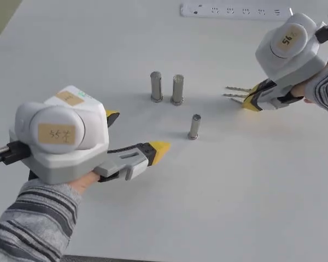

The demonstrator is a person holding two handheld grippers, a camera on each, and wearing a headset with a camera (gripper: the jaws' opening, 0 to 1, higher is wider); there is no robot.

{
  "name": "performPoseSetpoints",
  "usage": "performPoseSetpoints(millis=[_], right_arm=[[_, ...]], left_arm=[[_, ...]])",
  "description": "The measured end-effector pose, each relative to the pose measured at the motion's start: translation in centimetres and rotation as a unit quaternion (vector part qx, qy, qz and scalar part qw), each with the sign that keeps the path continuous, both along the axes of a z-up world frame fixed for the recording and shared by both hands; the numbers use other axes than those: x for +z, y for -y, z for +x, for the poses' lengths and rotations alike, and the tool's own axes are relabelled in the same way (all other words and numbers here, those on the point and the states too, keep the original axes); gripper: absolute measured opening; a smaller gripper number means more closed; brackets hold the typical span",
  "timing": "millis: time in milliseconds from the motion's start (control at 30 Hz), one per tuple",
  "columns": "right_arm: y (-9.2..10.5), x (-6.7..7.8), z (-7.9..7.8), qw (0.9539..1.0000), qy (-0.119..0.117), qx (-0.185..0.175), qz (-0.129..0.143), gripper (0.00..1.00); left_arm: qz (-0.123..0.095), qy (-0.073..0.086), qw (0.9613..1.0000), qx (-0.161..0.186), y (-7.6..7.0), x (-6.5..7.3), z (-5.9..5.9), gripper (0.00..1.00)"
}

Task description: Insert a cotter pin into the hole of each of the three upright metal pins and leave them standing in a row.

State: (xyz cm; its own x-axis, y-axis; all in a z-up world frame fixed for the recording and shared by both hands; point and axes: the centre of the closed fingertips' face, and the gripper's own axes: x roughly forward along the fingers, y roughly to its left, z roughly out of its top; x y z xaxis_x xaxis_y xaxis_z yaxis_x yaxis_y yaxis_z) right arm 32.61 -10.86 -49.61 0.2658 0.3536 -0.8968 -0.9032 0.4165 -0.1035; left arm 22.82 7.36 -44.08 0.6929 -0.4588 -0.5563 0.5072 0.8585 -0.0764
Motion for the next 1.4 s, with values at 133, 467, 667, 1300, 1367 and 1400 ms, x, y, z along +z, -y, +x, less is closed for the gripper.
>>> performPoseSetpoints(millis=[133, 467, 667, 1300, 1367, 1400], right_arm=[[-0.1, 0.1, 0.0, 0.9997, 0.009, 0.006, 0.022, 0.0], [-1.9, 3.7, -1.1, 0.9912, 0.092, 0.067, 0.067, 0.0], [-3.3, 5.6, -2.9, 0.9843, 0.121, 0.1, 0.08, 0.0], [-7.3, 8.9, -7.6, 0.9473, 0.204, 0.225, 0.103, 0.0], [-7.5, 9.0, -7.6, 0.9453, 0.206, 0.231, 0.104, 0.0], [-7.6, 9.1, -7.8, 0.9431, 0.209, 0.237, 0.105, 0.0]], left_arm=[[-0.004, -0.009, 0.9999, -0.006, 0.3, 0.1, -0.2, 0.56], [-0.022, -0.001, 0.9995, -0.024, 1.6, 1.7, 0.5, 0.47], [-0.042, 0.009, 0.9979, -0.047, 3.4, 3.2, 1.4, 0.39], [-0.128, -0.045, 0.9874, -0.081, 8.3, 4.3, 1.1, 0.2], [-0.136, -0.049, 0.9863, -0.08, 8.6, 4.4, 1.0, 0.18], [-0.138, -0.049, 0.986, -0.08, 8.6, 4.5, 1.0, 0.17]])
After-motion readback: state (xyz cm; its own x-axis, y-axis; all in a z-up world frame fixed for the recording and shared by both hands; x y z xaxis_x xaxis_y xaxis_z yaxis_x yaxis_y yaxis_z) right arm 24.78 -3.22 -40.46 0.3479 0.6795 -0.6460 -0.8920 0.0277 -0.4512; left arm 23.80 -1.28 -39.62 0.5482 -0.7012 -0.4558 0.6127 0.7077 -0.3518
